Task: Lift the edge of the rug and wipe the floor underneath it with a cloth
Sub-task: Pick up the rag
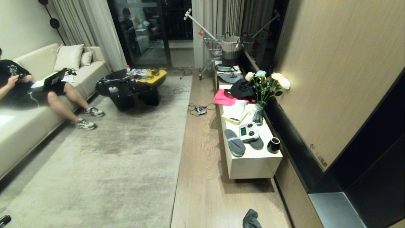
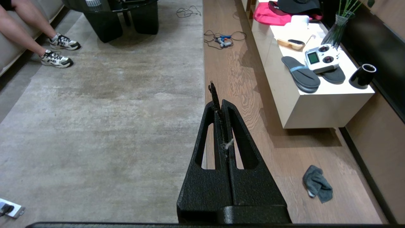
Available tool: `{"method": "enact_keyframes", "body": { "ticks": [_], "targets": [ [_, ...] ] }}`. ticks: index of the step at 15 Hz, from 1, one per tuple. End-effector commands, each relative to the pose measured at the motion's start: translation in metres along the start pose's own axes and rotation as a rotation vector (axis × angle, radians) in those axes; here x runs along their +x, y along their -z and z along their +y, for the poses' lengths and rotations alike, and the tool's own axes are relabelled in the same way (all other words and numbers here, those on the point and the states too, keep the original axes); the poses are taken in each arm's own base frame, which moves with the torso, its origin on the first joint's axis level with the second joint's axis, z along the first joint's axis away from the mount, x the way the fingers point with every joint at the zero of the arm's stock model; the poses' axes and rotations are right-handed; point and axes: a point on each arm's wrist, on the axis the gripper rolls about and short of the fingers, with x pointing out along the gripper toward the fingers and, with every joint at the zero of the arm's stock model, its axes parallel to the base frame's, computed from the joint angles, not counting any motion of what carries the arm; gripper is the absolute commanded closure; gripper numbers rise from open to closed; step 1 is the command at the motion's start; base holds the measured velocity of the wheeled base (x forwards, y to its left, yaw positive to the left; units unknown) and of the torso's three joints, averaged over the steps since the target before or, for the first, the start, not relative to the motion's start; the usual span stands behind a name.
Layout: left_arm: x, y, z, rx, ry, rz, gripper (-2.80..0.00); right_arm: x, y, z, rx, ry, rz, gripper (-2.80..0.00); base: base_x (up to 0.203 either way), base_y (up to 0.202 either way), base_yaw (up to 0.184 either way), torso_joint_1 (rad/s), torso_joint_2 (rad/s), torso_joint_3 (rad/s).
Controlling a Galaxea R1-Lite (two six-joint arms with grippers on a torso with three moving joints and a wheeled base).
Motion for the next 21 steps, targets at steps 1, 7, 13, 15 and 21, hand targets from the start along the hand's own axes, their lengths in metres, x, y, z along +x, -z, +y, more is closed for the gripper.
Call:
{"method": "enact_keyframes", "body": {
  "ticks": [1,7,13,15,21],
  "targets": [
    [0.0000,0.0001,0.0000,0.000,0.000,0.001,0.00,0.0001,-0.0001,0.0000,0.000,-0.001,0.000,0.00,0.000,0.000,0.000,0.000,0.00,0.000],
    [0.0000,0.0001,0.0000,0.000,0.000,0.001,0.00,0.0001,-0.0001,0.0000,0.000,-0.001,0.000,0.00,0.000,0.000,0.000,0.000,0.00,0.000],
    [0.0000,0.0001,0.0000,0.000,0.001,0.001,0.00,0.0001,-0.0001,0.0000,0.000,-0.001,0.000,0.00,0.000,0.000,0.000,0.000,0.00,0.000],
    [0.0000,0.0001,0.0000,0.000,0.001,0.001,0.00,0.0001,-0.0001,0.0000,0.000,0.000,0.000,0.00,0.000,0.000,0.000,0.000,0.00,0.000],
    [0.0000,0.0001,0.0000,0.000,0.000,0.001,0.00,0.0001,-0.0001,0.0000,0.000,0.000,0.000,0.00,0.000,0.000,0.000,0.000,0.00,0.000]
  ]
}}
